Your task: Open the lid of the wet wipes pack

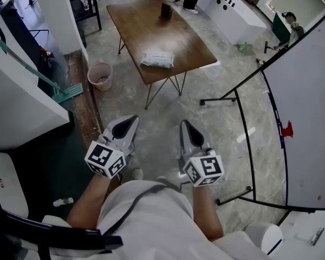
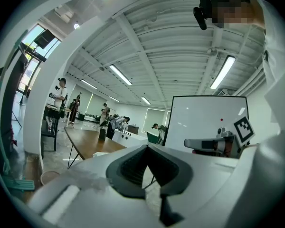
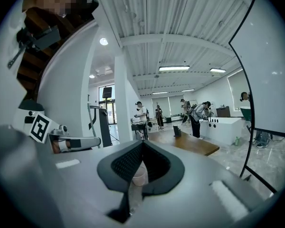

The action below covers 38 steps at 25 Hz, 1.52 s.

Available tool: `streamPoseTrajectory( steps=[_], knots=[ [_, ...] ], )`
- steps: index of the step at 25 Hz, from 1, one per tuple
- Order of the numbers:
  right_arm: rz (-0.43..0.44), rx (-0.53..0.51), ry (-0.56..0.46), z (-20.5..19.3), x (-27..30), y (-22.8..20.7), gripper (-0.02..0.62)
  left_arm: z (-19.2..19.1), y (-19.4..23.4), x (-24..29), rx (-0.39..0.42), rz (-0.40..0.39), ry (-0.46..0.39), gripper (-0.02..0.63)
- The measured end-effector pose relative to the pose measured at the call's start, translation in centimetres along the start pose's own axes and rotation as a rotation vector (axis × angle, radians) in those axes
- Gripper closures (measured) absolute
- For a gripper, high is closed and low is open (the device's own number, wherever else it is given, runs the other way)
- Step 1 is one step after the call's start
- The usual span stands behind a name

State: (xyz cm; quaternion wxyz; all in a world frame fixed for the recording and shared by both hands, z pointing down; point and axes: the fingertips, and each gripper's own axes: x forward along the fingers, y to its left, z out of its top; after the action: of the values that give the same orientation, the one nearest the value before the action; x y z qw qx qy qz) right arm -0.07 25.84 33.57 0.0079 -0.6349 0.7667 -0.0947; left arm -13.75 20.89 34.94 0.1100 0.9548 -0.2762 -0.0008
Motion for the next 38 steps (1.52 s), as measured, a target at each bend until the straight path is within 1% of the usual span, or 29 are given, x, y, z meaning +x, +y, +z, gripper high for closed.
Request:
streamPoseTrajectory(
  steps=[10,16,23,28,35,38],
  knots=[
    [-0.015,-0.009,-0.004,0.2,1.2,1.3,0.588,-0.1,2.9,-1.8,-0.024,0.016,-0.017,0.6],
    [-0.01,-0.023,0.002,0.0,2.1,1.3,0.588,-0.2,3.5,-1.8,-0.021,0.014,-0.023,0.6],
    [0.023,-0.027,-0.006,0.4,4.8,0.8,0.588,0.4,5.4,-1.1,-0.015,0.042,-0.03,0.6],
    [0.054,-0.019,-0.015,0.8,7.8,-0.8,0.588,0.3,6.9,1.2,0.009,0.064,-0.009,0.6],
    [0.092,-0.005,0.006,1.1,13.0,-5.2,0.588,1.4,9.1,7.5,0.017,0.078,-0.009,0.6],
    [0.12,-0.007,0.024,1.4,15.7,-7.2,0.586,1.9,10.3,10.2,0.015,0.101,-0.005,0.6]
  ],
)
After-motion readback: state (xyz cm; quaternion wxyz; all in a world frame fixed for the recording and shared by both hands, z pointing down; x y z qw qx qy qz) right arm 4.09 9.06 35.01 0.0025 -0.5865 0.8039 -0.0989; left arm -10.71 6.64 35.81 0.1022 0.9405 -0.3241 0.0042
